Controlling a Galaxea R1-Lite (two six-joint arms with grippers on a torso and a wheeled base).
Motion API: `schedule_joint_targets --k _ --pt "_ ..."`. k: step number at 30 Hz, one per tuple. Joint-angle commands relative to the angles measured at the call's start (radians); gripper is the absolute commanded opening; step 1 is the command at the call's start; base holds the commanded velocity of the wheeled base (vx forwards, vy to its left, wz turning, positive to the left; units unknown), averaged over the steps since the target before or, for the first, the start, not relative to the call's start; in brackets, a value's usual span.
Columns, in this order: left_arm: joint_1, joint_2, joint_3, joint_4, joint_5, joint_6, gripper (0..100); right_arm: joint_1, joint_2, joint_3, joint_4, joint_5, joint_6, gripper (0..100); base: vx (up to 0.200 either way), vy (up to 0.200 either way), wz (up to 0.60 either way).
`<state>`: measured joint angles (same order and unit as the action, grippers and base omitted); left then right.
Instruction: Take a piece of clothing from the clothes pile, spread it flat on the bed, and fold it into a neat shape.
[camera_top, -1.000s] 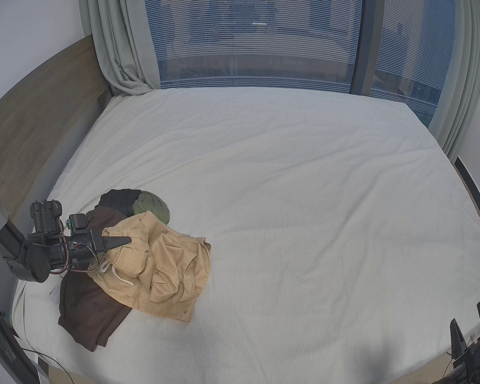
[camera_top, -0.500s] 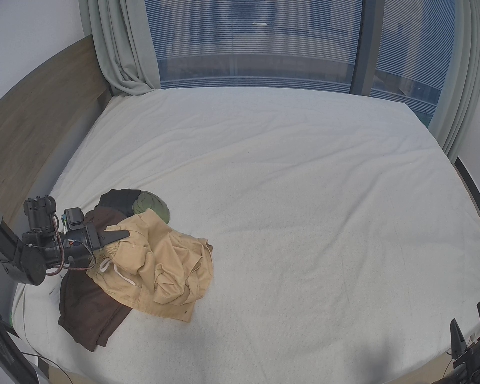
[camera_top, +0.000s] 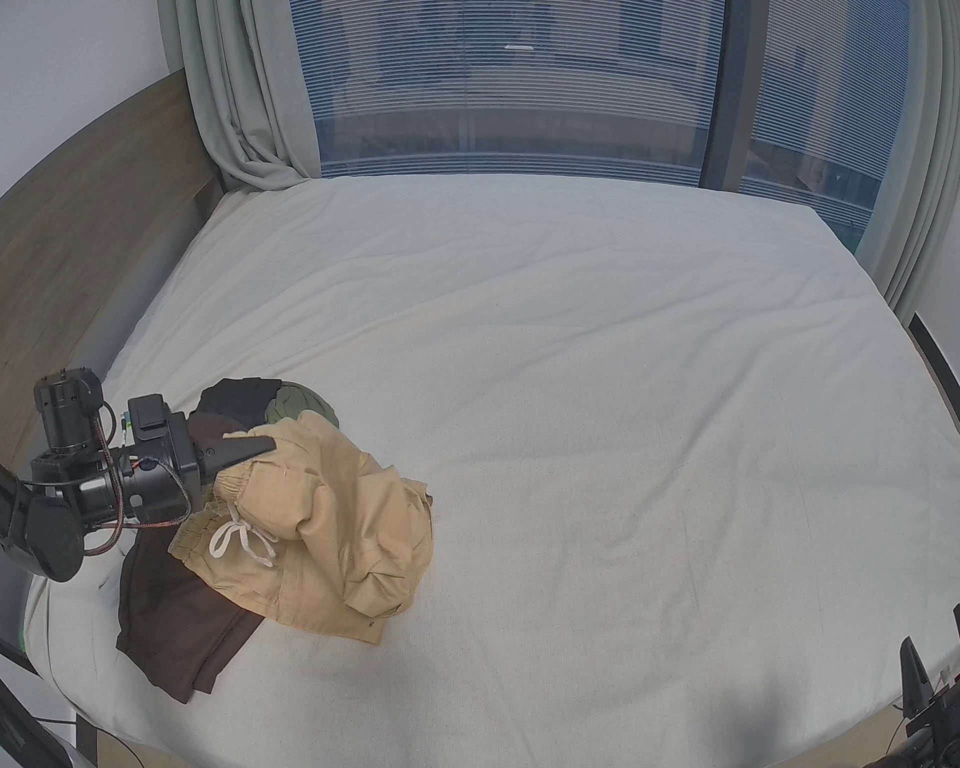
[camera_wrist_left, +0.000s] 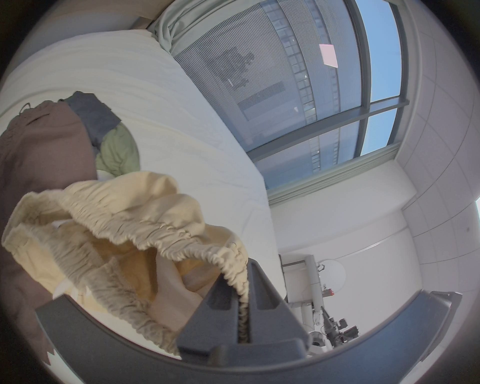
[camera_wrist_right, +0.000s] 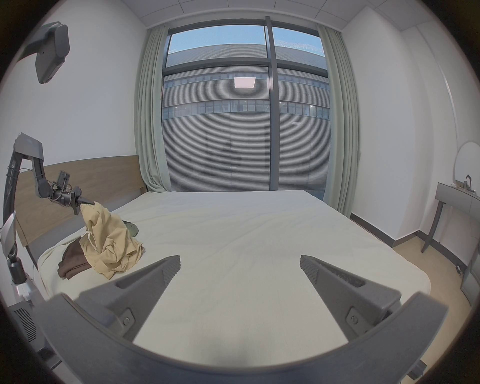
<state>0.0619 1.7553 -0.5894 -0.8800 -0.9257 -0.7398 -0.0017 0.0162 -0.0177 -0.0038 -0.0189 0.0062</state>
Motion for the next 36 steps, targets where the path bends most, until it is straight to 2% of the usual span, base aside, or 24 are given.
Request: schedule_joint_targets --k 1,2,4,8,11,15,16,19,28,32,36 --pt "-0.059 -0.039 -0.001 -0.082 0.036 -0.090 0 0.000 -0.007 0.018 -0.001 0.001 0.000 100 0.000 0.000 0.00" --pt "-0.065 -0.039 0.000 -0.093 0.045 -0.105 0 0.000 -0.007 0.018 -0.001 -0.001 0.000 100 0.000 0.000 0.00" --pt "-0.105 -0.039 -0.003 -0.151 0.123 -0.188 0 0.000 -0.007 0.018 -0.001 0.001 0.000 100 0.000 0.000 0.00" --pt "-0.165 -0.037 -0.004 -0.234 0.229 -0.303 0 0.000 -0.007 0.018 -0.001 0.001 0.000 100 0.000 0.000 0.00" --pt "-0.198 -0.033 -0.006 -0.286 0.277 -0.355 0 0.000 -0.007 0.018 -0.001 0.001 0.000 100 0.000 0.000 0.00" --pt "-0.221 -0.031 -0.006 -0.297 0.295 -0.365 0 0.000 -0.007 0.018 -0.001 0.001 0.000 100 0.000 0.000 0.00" --pt "-0.260 -0.030 -0.007 -0.297 0.317 -0.368 0 0.000 -0.007 0.018 -0.001 0.001 0.000 100 0.000 0.000 0.00" --pt "-0.287 -0.030 -0.017 -0.297 0.334 -0.383 0 0.000 -0.007 0.018 -0.001 -0.001 0.000 100 0.000 0.000 0.00" --pt "-0.333 -0.037 -0.049 -0.297 0.347 -0.455 0 0.000 -0.007 0.018 -0.001 0.001 0.000 100 0.000 0.000 0.00" --pt "-0.358 -0.039 -0.076 -0.297 0.378 -0.484 0 0.000 -0.007 0.018 -0.001 0.001 0.000 100 0.000 0.000 0.00" --pt "-0.406 -0.060 -0.122 -0.295 0.407 -0.587 0 0.000 -0.007 0.018 -0.001 -0.001 0.000 100 0.000 0.000 0.00"
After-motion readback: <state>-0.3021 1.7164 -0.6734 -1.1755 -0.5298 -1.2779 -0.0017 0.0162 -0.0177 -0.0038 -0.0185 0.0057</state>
